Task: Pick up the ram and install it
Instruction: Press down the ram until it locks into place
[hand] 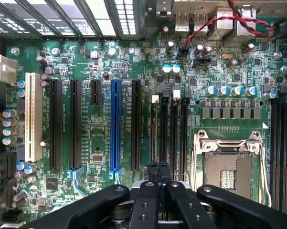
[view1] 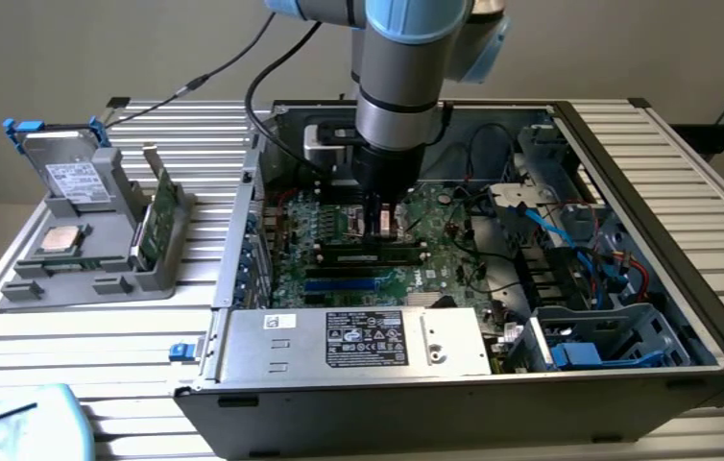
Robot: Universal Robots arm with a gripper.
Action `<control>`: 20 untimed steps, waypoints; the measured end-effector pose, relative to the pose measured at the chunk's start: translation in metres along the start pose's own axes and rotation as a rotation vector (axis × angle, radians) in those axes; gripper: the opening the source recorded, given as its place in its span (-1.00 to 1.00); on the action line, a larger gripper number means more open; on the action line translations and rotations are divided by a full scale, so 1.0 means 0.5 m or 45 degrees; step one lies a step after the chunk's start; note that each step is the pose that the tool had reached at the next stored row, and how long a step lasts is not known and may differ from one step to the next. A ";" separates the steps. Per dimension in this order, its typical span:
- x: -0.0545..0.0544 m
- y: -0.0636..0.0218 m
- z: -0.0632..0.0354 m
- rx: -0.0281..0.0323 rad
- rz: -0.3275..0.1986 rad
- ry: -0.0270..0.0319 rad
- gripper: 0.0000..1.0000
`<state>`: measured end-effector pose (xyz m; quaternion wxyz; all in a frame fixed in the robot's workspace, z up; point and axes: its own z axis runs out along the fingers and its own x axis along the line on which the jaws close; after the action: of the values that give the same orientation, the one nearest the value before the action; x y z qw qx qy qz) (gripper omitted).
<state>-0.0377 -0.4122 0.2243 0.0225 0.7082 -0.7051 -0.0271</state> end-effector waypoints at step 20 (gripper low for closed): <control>0.000 -0.013 -0.033 -0.0042 -0.001 -0.0006 -0.79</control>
<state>-0.0300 -0.4123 0.2403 0.0235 0.7084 -0.7048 -0.0284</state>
